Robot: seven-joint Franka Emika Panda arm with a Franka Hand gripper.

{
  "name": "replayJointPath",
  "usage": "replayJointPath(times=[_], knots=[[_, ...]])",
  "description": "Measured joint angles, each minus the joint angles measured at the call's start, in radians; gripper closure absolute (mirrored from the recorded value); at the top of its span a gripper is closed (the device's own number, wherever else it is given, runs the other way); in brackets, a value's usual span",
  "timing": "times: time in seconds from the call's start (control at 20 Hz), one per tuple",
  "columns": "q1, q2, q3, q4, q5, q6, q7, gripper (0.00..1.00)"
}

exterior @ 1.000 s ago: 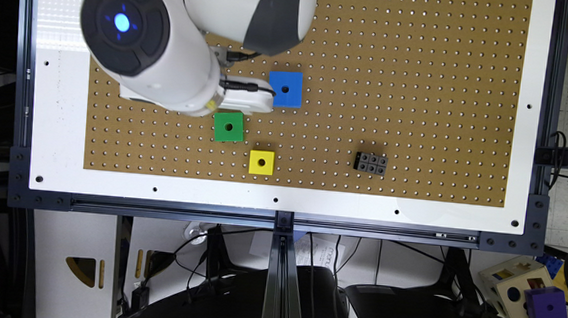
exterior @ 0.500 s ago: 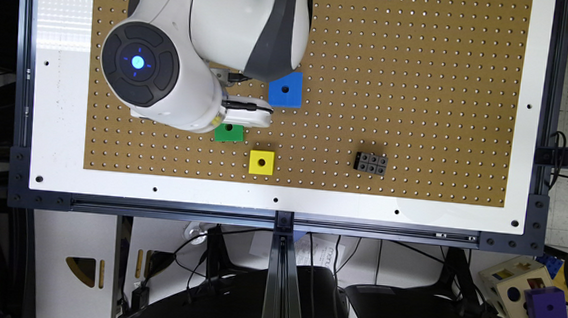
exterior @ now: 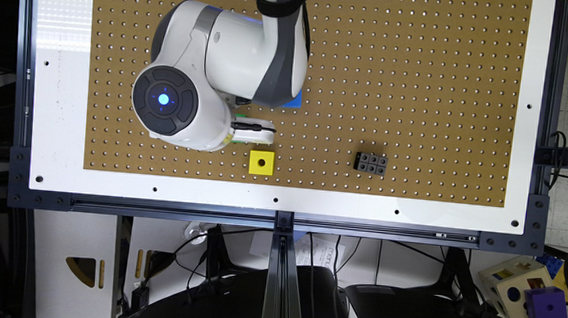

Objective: Pick up green block.

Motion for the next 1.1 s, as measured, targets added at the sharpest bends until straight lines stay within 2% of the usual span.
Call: replayJointPath(times=[0.6,0.8,1.1], knots=[[-0.001,-0.008,0.000,0.000,0.0000,-0.013,0.000,1.00],[-0.001,-0.034,0.000,0.000,0.0000,-0.043,0.000,1.00],[-0.001,-0.122,0.000,0.000,0.0000,-0.137,0.000,1.00]])
